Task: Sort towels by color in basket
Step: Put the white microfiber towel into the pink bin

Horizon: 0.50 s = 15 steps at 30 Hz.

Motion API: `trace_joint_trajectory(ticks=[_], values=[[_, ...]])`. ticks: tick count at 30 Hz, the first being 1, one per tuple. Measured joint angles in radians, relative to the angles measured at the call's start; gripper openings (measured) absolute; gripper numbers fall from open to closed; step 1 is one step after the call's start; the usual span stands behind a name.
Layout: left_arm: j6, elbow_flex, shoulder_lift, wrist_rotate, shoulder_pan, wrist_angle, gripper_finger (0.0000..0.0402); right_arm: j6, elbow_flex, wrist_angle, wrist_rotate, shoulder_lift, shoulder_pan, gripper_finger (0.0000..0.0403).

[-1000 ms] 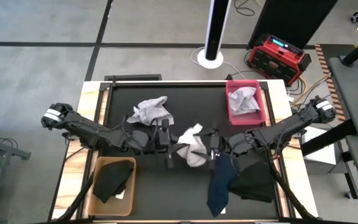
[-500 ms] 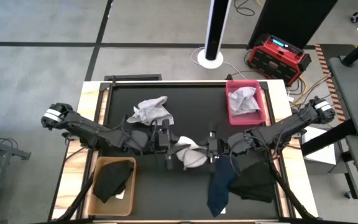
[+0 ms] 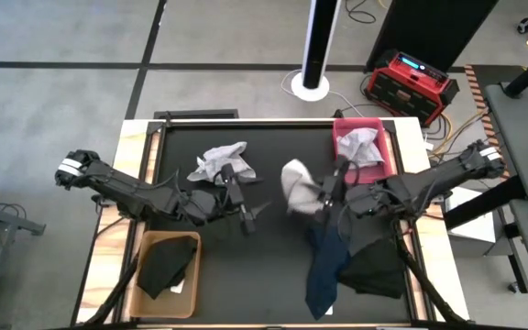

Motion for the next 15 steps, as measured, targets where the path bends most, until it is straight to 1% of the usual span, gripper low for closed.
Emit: trace_joint_trajectory(ticks=[2, 6, 11, 15], values=[[-0.001, 0.000, -0.001, -0.024, 0.000, 0.000, 0.0287, 0.025, 0.000, -0.054, 0.032, -0.030, -0.030, 0.0014], [-0.002, 0.000, -0.002, -0.038, 0.001, -0.024, 0.0284, 0.075, 0.000, -0.131, 0.035, -0.086, -0.131, 0.0013], [-0.003, 0.000, -0.002, -0.038, 0.000, -0.030, 0.0274, 0.118, 0.000, -0.237, 0.035, -0.128, -0.314, 0.0013], [-0.005, 0.000, -0.002, -0.038, 0.000, -0.061, 0.0269, 0.118, 0.000, -0.297, 0.033, -0.138, -0.460, 0.0013]])
